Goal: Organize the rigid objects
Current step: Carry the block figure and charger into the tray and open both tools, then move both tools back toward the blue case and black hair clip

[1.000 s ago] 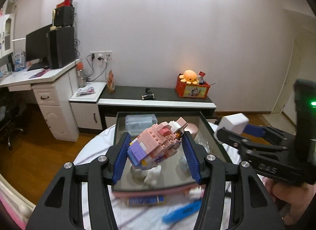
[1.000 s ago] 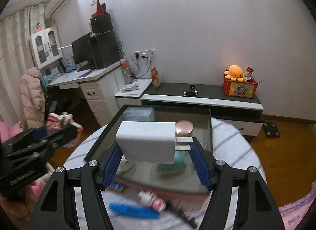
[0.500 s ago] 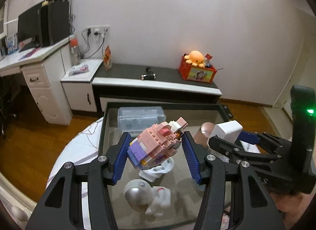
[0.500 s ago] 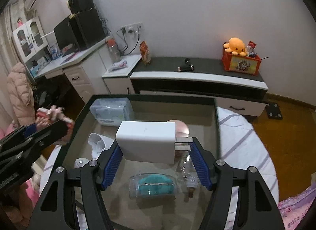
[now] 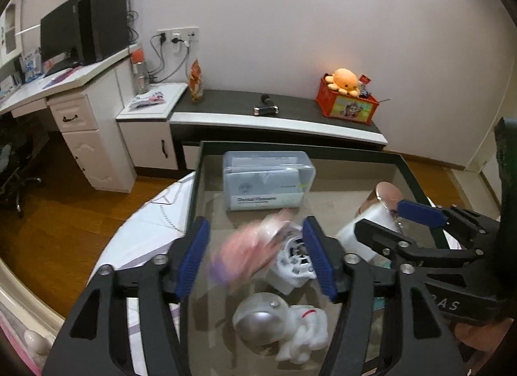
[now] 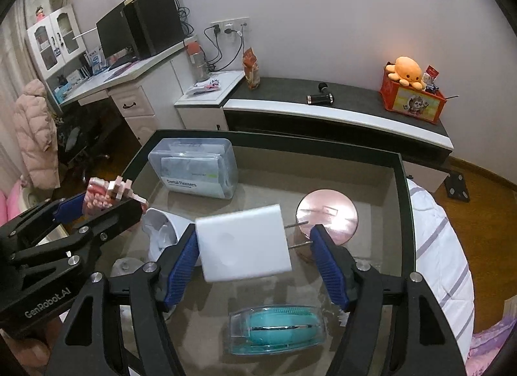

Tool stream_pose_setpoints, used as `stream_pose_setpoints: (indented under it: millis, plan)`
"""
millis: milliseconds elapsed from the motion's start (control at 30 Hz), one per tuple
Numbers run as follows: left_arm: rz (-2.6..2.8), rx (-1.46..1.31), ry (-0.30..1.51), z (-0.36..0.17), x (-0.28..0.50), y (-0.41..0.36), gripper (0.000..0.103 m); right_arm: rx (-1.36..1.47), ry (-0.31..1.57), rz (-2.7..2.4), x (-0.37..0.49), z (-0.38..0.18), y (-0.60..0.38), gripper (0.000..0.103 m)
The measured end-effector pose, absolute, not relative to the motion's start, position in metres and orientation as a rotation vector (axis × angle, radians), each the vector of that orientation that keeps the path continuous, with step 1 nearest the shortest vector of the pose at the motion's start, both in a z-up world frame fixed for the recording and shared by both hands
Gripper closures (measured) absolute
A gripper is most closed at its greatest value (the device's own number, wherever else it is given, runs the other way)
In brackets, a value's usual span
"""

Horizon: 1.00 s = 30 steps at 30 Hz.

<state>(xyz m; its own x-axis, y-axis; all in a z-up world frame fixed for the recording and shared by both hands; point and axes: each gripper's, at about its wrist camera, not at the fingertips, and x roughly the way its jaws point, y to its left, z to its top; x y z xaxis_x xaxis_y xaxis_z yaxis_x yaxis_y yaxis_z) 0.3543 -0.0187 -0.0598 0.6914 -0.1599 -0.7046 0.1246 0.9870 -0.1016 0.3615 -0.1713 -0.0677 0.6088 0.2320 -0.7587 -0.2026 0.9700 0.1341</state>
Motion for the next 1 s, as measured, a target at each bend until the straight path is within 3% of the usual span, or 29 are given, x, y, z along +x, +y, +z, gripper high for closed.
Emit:
stream_pose_setpoints:
  millis: [67, 133, 167, 233, 600, 1000]
  plan:
    - [-0.148, -0.05, 0.778, -0.056, 0.35, -0.014, 0.016, 0.037, 0.873, 0.24, 0.36, -0.066, -0.173, 0.023]
    - [-0.145, -0.05, 0.757, -0.051, 0.344, -0.012, 0.004, 0.044, 0.872, 0.235, 0.358, -0.065, -0.176, 0.017]
    - [-0.14, -0.045, 0.736, -0.048, 0.34, -0.011, 0.002, 0.041, 0.872, 0.231, 0.357, -0.064, -0.176, 0.015]
    - [-0.141, -0.036, 0.714, -0.041, 0.332, -0.011, 0.001, 0.028, 0.864, 0.208, 0.353, -0.062, -0.177, 0.001]
    - [-0.129, -0.047, 0.616, -0.002, 0.267, -0.006, 0.0, 0.051, 0.767, 0.212, 0.306, -0.027, -0.188, 0.0]
    - [-0.093, -0.017, 0.503, 0.036, 0.164, -0.011, 0.0, 0.052, 0.605, 0.212, 0.199, 0.022, -0.197, 0.0]
